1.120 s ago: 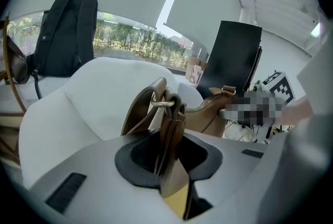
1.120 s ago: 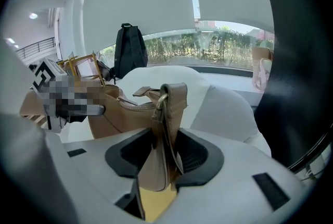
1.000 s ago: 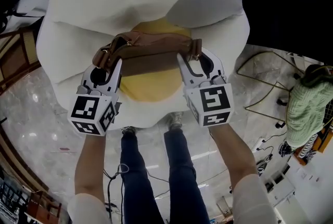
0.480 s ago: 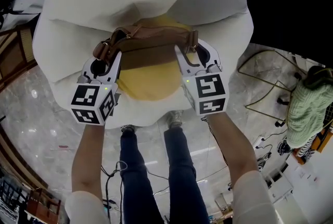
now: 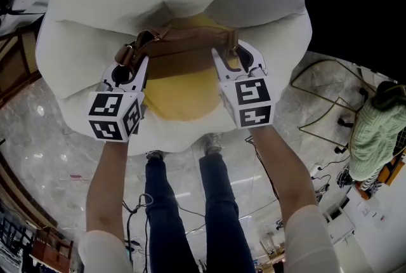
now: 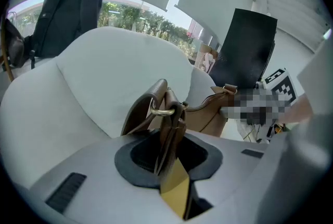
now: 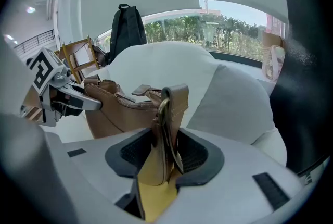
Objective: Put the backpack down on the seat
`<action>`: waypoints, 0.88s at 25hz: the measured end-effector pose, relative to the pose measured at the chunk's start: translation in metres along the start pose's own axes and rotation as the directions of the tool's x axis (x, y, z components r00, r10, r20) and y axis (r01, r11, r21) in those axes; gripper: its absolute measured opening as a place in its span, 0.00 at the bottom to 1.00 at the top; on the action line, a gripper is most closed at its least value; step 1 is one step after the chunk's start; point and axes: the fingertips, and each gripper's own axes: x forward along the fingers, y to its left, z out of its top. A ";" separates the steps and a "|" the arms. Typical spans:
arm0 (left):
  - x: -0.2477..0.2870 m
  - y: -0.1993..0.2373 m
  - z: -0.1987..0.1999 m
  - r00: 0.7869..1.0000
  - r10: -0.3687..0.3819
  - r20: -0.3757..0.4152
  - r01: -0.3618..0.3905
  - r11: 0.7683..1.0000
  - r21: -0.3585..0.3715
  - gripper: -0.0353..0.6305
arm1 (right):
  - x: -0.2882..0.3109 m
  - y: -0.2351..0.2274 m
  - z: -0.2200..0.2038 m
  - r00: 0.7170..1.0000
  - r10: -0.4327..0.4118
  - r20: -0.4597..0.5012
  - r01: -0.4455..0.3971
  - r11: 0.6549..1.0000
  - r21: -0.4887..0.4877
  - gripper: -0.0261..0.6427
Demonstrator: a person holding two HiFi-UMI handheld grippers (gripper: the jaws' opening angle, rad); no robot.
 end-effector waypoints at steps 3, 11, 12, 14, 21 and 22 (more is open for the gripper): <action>0.006 0.004 0.001 1.000 0.001 -0.005 -0.002 1.000 -0.009 0.21 | 0.008 -0.003 0.001 1.000 0.005 0.004 -0.005 1.000 0.000 0.30; 0.022 0.017 -0.001 1.000 0.011 -0.022 -0.012 0.999 -0.035 0.21 | 0.029 -0.009 0.001 1.000 0.012 0.004 -0.012 1.000 0.005 0.30; 0.024 0.019 -0.001 1.000 0.015 -0.021 -0.016 0.999 -0.042 0.21 | 0.031 -0.009 0.001 1.000 0.013 0.005 -0.013 1.000 0.006 0.30; 0.029 0.024 0.000 1.000 0.020 -0.020 -0.021 0.998 -0.054 0.21 | 0.037 -0.011 0.003 1.000 0.014 0.010 -0.014 1.000 0.007 0.30; 0.042 0.032 0.005 0.999 0.022 -0.026 -0.023 0.998 -0.061 0.21 | 0.056 -0.021 0.006 1.000 0.025 0.012 -0.025 0.999 0.027 0.30; 0.044 0.032 0.007 0.999 0.021 -0.026 -0.022 0.998 -0.060 0.21 | 0.058 -0.022 0.005 1.000 0.025 0.008 -0.026 0.999 0.031 0.30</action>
